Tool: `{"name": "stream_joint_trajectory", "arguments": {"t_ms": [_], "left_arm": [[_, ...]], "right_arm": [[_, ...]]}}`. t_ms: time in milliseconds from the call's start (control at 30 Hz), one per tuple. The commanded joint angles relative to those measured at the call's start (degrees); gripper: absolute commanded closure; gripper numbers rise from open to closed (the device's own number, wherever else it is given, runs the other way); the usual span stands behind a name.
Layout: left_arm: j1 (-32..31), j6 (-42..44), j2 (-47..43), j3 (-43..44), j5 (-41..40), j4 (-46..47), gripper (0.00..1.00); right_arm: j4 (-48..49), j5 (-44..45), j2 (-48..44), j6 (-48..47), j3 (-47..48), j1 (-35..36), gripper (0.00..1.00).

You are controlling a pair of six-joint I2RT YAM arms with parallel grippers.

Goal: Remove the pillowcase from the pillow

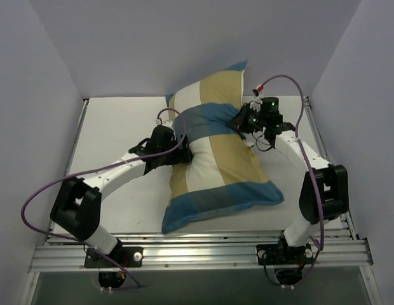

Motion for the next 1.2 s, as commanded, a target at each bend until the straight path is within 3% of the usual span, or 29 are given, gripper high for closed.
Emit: {"name": "stream_joint_trajectory", "arguments": {"t_ms": [0, 67, 167, 267, 400, 533, 667, 767, 933, 1167], "left_arm": [[-4.7, 0.2, 3.6, 8.9, 3.1, 3.6, 0.06], [-6.1, 0.4, 4.1, 13.3, 2.1, 4.4, 0.06], [-7.6, -0.2, 1.4, 13.3, -2.1, 8.2, 0.06], [-7.3, -2.8, -4.3, 9.7, -7.8, 8.8, 0.05], [-7.0, -6.2, -15.3, -2.6, -14.0, 2.8, 0.06], [-8.2, -11.0, -29.8, -11.2, -17.0, -7.6, 0.06], [-9.4, -12.0, -45.6, -12.8, -16.4, -19.6, 0.05], [-9.5, -10.7, -50.8, -10.0, -16.2, -25.8, 0.05], [-9.3, -4.0, -48.1, -2.8, -19.8, -27.9, 0.06], [-7.8, 5.3, -29.6, 7.5, -19.4, -18.0, 0.06]], "right_arm": [[-8.3, -0.3, -9.0, -5.0, 13.5, 2.5, 1.00], [-10.8, 0.8, -9.7, -6.6, 20.4, 4.9, 1.00], [-13.3, 2.0, -8.9, -7.7, 25.0, 8.9, 1.00], [-15.0, 3.4, -6.5, -8.7, 24.6, 12.9, 1.00], [-15.9, 7.1, -3.9, -10.4, 19.1, 20.3, 1.00], [-16.1, 9.0, -4.3, -10.1, 14.2, 26.7, 0.67], [-19.7, 15.8, -8.1, -10.2, 14.8, 29.6, 0.45], [-25.4, 22.8, -10.7, -10.2, 17.2, 30.2, 0.32], [-30.4, 37.1, -16.6, -5.6, 14.5, 28.6, 0.21], [-34.5, 47.5, -27.2, 2.0, 4.4, 25.4, 0.15]]}}
